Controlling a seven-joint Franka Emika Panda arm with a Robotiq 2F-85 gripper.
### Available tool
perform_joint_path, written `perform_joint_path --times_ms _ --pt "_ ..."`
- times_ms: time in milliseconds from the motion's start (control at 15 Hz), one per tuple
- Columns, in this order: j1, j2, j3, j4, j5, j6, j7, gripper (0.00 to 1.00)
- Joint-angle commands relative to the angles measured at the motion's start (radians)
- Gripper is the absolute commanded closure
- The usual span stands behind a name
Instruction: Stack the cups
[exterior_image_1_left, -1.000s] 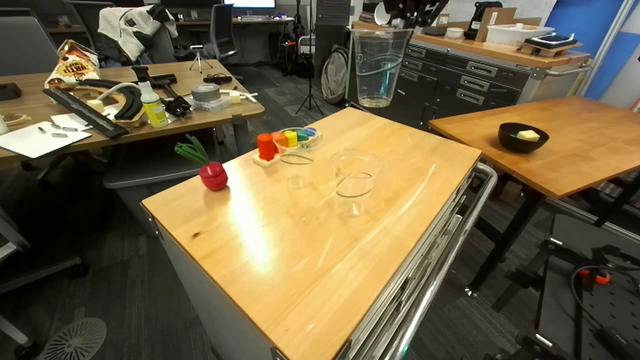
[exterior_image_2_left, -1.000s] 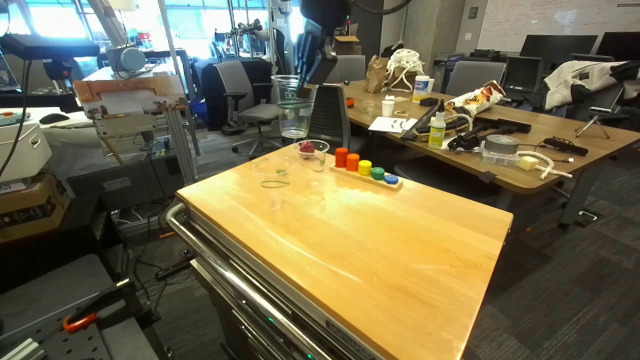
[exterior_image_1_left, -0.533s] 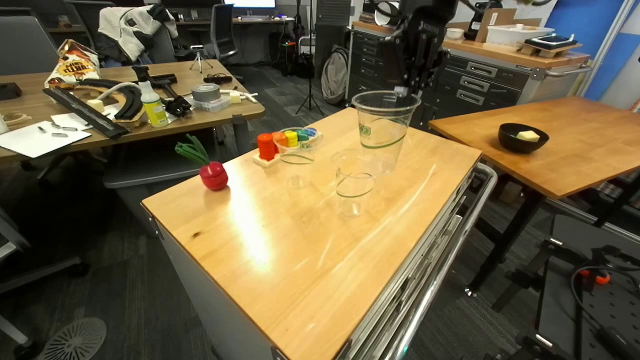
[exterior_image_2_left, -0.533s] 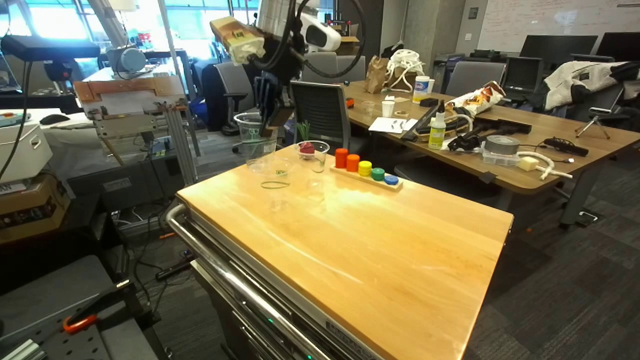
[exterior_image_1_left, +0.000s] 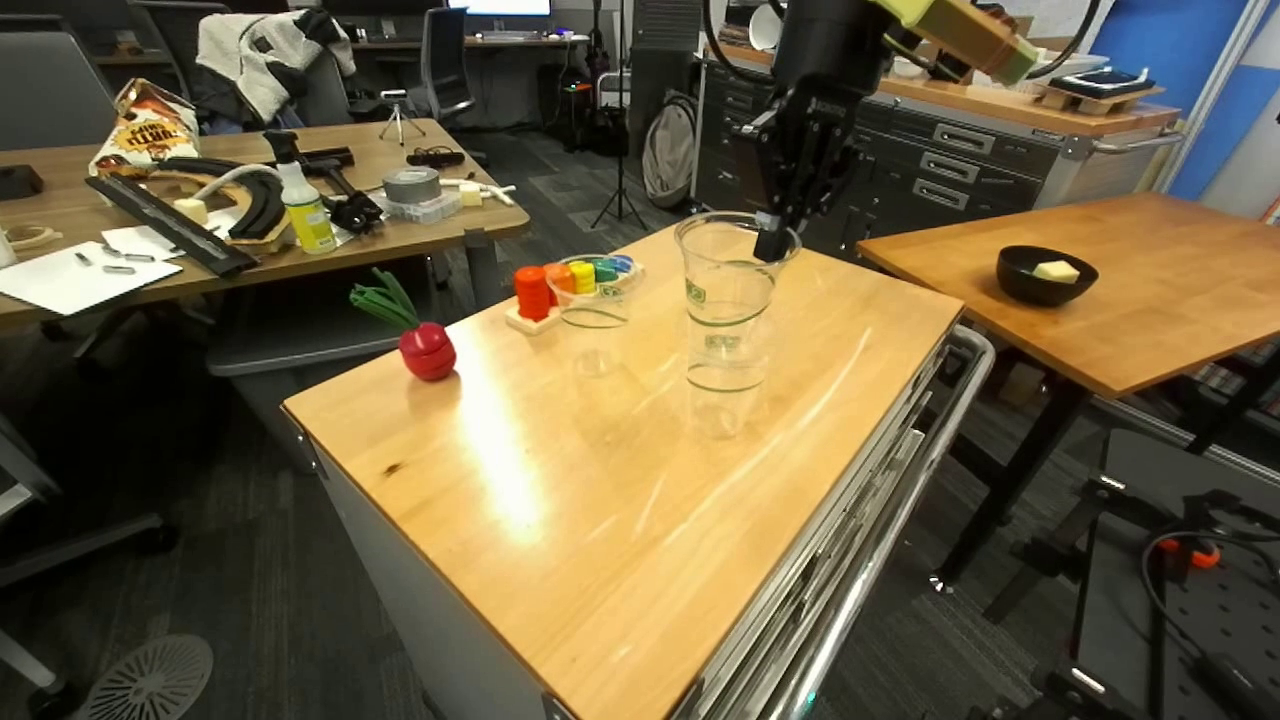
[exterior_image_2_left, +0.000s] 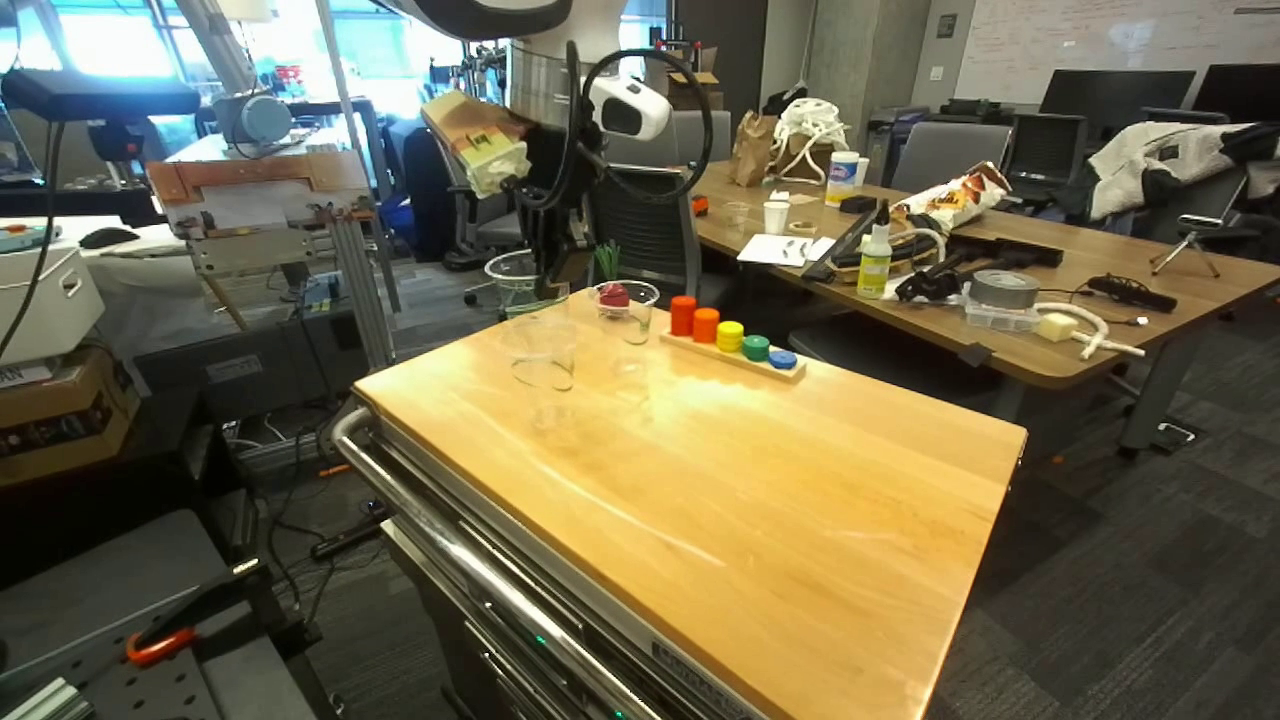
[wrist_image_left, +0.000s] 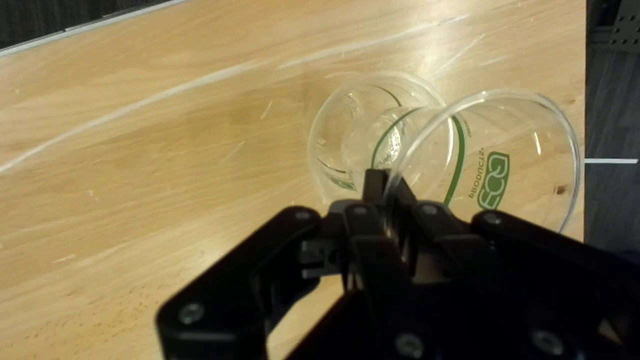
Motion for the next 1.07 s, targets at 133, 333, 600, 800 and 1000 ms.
perform_joint_path --times_ms 133,333,600,800,1000 --pt "0.01 -0.005 0.009 -0.037 -0.023 0.051 -0.052 0.67" --pt "0.011 -0.012 0.01 -0.057 -0.021 0.05 -0.072 0.45" --pt "0.009 -0.009 0.008 -0.028 -0.026 0.038 -0.055 0.15" --pt "0.015 0.053 0.011 0.059 -0.083 0.007 -0.016 0.0" --pt "0.025 0.141 0.013 0.164 -0.167 0.003 0.032 0.0"
